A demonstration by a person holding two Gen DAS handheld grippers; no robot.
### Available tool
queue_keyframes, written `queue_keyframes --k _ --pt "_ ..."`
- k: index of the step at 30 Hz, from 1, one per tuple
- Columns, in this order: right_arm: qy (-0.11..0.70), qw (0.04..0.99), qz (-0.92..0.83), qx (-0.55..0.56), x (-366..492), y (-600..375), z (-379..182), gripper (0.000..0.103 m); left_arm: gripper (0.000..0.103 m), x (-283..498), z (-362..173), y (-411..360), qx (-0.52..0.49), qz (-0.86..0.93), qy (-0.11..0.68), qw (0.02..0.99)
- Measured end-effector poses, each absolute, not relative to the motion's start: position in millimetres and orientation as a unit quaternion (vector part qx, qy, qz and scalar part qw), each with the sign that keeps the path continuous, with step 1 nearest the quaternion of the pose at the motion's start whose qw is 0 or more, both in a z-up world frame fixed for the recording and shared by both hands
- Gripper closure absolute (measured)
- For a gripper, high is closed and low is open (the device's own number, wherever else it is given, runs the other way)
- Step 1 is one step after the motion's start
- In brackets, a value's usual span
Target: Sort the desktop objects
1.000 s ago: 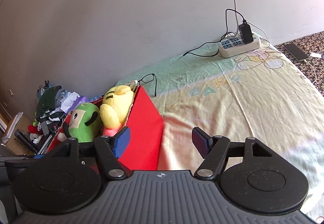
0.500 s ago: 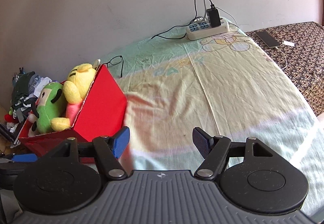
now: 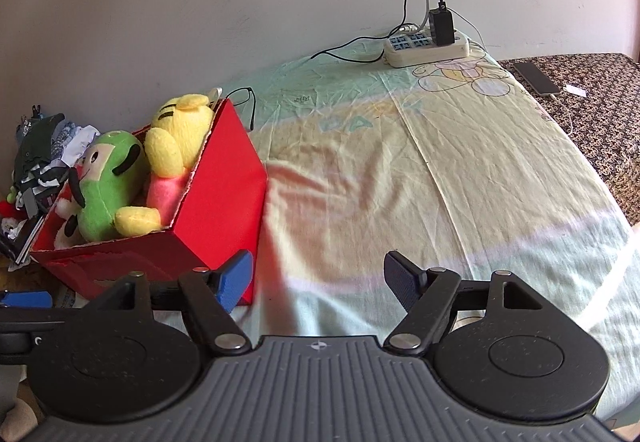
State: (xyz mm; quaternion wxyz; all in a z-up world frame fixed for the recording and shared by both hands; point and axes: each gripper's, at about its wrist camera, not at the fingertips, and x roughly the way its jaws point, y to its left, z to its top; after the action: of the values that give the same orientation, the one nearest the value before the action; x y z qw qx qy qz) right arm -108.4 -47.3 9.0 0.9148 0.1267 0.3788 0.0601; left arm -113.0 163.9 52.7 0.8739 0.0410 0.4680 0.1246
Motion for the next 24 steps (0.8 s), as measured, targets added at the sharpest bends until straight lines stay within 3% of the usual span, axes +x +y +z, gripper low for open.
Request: queue_keyframes --k 24 --pt "0.355 0.93 0.011 0.097 -94 66 47 0.022 0.001 -88 75 291 0.037 0.114 0.441 0.889"
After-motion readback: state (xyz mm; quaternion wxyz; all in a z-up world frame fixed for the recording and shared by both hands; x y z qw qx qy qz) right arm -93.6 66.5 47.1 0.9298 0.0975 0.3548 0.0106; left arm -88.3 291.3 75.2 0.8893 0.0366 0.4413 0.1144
